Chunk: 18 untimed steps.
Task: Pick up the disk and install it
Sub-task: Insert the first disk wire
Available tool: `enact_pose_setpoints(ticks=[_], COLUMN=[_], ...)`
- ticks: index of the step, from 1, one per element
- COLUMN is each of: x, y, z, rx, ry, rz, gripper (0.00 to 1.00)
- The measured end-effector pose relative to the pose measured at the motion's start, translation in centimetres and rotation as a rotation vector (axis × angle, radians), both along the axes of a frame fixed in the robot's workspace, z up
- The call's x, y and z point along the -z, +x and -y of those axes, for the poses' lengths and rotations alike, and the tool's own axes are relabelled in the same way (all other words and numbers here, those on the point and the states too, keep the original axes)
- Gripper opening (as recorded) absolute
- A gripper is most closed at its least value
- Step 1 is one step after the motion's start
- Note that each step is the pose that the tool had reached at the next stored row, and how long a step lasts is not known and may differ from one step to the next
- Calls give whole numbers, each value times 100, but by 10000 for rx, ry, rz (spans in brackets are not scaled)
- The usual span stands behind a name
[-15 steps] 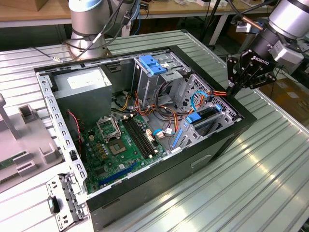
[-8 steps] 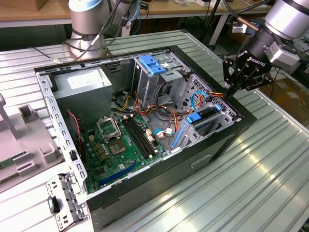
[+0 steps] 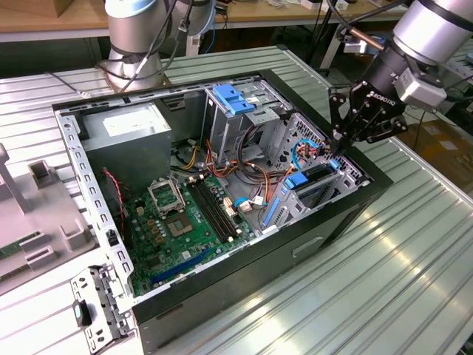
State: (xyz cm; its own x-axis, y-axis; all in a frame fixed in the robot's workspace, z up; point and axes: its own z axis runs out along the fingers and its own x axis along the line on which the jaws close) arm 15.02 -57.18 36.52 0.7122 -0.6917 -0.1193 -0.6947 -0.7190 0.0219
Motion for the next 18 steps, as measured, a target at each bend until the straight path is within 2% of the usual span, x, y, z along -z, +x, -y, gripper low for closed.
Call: enact_pose_setpoints(ticks=[1, 10, 14, 18], x=[7, 20, 26, 42], y=[-48, -277, -351, -376], z=[0, 0, 0, 0], rx=[0, 0, 0, 0], ry=[0, 0, 2, 0], rz=[0, 0, 0, 0], gripper=[18, 18, 18, 18])
